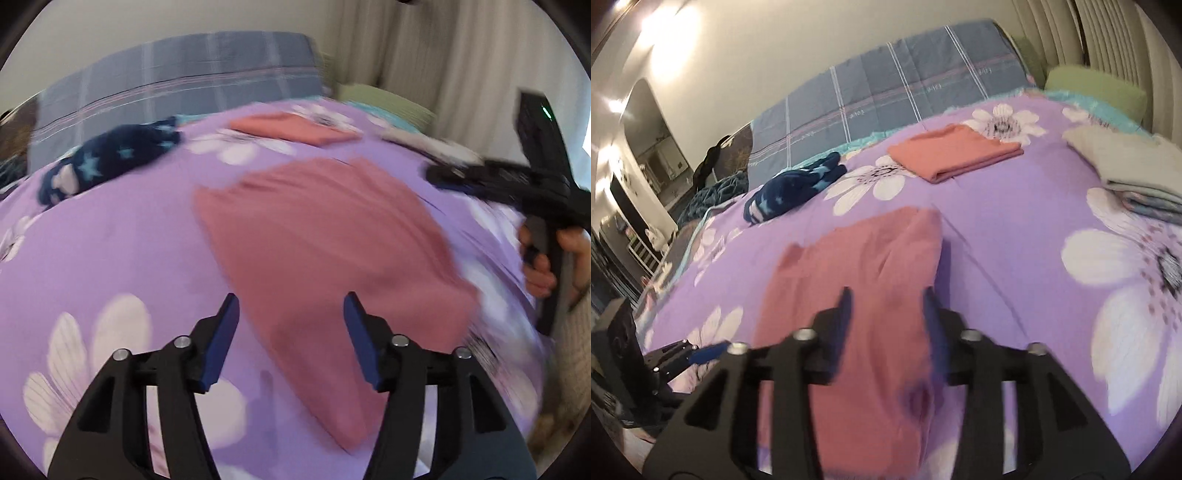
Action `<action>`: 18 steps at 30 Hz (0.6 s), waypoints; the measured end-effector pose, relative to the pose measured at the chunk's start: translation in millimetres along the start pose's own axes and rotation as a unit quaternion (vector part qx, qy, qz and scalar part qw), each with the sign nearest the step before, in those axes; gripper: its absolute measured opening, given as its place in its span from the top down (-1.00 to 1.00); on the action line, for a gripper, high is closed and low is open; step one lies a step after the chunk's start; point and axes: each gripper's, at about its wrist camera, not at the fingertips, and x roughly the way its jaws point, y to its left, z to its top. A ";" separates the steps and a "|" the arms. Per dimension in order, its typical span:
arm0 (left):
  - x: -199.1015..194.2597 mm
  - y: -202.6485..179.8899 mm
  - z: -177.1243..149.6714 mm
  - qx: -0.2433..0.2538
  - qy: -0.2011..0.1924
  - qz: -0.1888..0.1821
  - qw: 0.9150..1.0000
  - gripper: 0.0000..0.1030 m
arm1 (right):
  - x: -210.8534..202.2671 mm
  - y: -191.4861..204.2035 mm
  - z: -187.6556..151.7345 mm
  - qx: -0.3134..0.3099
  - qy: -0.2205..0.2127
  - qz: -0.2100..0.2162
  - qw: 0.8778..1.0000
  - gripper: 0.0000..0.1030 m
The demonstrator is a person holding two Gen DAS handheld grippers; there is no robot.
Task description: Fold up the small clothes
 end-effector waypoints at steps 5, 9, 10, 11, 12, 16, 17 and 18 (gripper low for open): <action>43.0 59.1 37.4 -0.094 0.012 -0.006 0.995 -0.24 | 46.4 -9.9 29.6 -0.007 0.036 -0.007 0.999 -0.11; 83.5 92.6 62.5 -0.138 0.030 -0.033 0.990 -0.24 | 76.0 -20.3 45.9 0.007 0.045 0.002 0.999 -0.11; 92.4 97.7 66.1 -0.147 0.035 -0.043 0.988 -0.24 | 82.8 -23.3 48.8 0.009 0.046 0.007 0.999 -0.11; 102.6 102.3 69.8 -0.157 0.040 -0.055 0.985 -0.24 | 84.9 -24.2 49.3 0.008 0.046 0.011 0.999 -0.09; 113.6 105.5 73.7 -0.165 0.045 -0.070 0.983 -0.24 | 87.3 -25.7 48.9 0.006 0.045 0.015 0.999 0.00; 129.3 98.8 86.6 -0.136 0.039 -0.122 0.982 0.88 | 86.5 -27.3 48.9 0.002 0.027 0.046 0.999 0.90; 126.3 96.6 89.0 -0.123 0.032 -0.112 0.985 0.89 | 79.7 -26.1 49.5 0.002 0.009 0.056 0.998 0.90; 116.4 93.4 90.8 -0.108 0.012 -0.103 0.989 0.89 | 68.8 -24.0 50.3 -0.001 -0.017 0.069 0.997 0.90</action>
